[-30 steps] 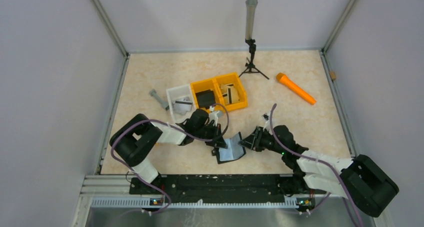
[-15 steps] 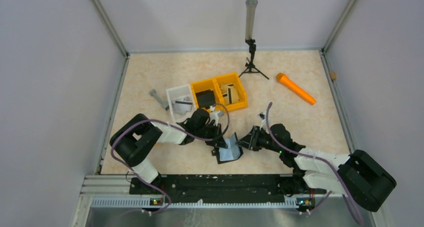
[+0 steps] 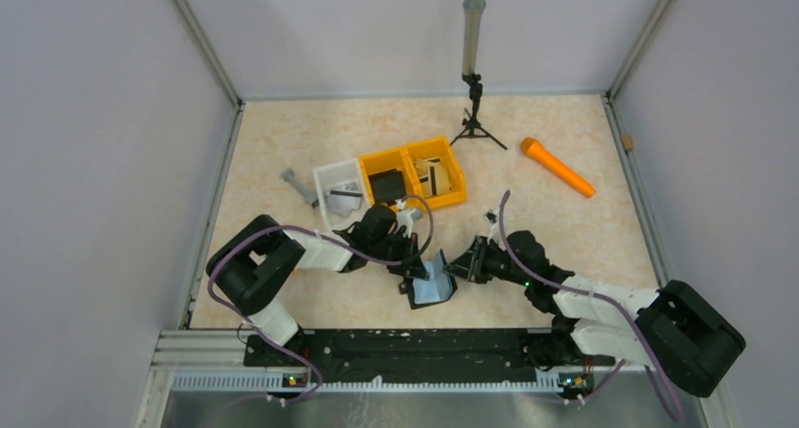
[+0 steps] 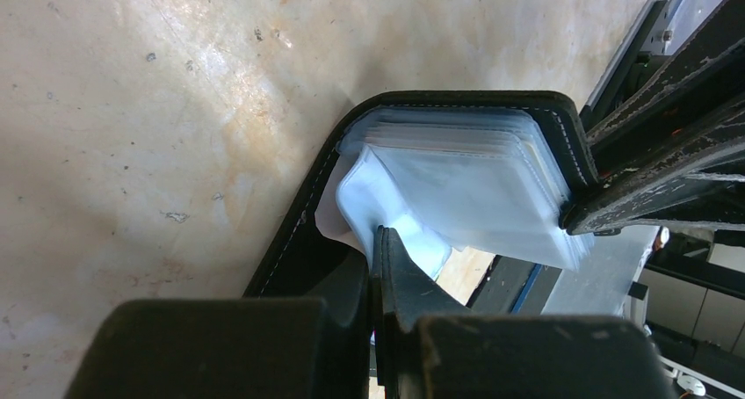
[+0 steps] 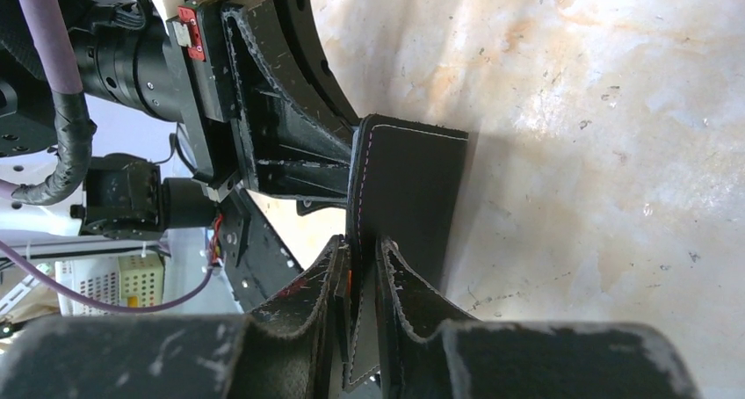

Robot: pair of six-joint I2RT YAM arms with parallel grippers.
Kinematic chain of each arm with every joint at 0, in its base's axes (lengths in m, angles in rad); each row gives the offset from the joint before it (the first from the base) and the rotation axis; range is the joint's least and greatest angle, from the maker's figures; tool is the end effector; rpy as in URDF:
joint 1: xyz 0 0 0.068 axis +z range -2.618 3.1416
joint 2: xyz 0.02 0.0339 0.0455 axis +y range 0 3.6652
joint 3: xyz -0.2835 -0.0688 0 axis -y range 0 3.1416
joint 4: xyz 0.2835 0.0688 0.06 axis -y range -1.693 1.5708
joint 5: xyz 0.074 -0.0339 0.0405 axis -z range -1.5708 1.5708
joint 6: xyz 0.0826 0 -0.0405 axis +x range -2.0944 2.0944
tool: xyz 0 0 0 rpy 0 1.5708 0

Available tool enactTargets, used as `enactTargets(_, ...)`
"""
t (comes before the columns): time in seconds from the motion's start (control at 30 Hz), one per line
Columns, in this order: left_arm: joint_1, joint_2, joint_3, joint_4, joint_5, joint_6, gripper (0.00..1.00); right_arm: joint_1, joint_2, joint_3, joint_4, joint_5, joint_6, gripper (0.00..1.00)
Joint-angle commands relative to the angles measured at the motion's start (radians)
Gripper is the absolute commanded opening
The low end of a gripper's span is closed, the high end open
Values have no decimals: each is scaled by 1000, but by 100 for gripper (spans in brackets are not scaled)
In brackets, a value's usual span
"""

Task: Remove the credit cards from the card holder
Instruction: Remove the credit card from the card holder.

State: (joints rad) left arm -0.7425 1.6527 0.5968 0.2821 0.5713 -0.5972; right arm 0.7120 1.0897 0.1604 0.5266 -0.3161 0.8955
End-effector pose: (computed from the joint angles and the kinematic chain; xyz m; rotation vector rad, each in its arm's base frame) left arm 0.2186 -0.2612 0.0786 0.5032 2.5386 -1.2627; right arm 0.1701 0.1807 0.1138 -0.0293 2.2172 1.2933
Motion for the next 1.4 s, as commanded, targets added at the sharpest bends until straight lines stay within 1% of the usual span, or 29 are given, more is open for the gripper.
enactTargets(0.0,-15,18,-4,-101,-131,62,0,19,19,60,-60,8,-50,15)
enactTargets(0.07,-15,16,-1,-108,-133,64,0,21,20,65,-75,10,-55,15)
enactTargets(0.23,-16,20,4,-110,-132,66,0,23,26,54,-28,-12,-30,19)
enactTargets(0.33,-16,18,5,-114,-136,62,0,23,26,54,-31,-9,-33,13)
enactTargets(0.4,-17,15,4,-114,-136,62,0,23,29,56,-39,-6,-37,13)
enactTargets(0.53,-17,11,3,-118,-138,61,0,23,36,56,-42,-9,-39,6)
enactTargets(0.73,-17,-3,3,-127,-148,57,0,23,42,60,-54,-10,-40,2)
enactTargets(0.8,-17,-20,3,-141,-162,57,10,23,35,60,-68,4,-40,2)
enactTargets(0.9,-17,-54,7,-175,-183,58,27,23,12,53,-89,39,-40,0)
enactTargets(0.97,-17,-82,11,-206,-208,65,35,23,-12,48,-101,55,-39,0)
enactTargets(1.1,-17,-139,23,-276,-255,77,49,23,-48,45,-128,77,-37,0)
enactTargets(1.23,-17,-190,34,-355,-299,84,55,23,-76,38,-133,90,-29,0)
enactTargets(1.37,-17,-214,43,-393,-329,92,54,23,-89,27,-113,89,-11,0)
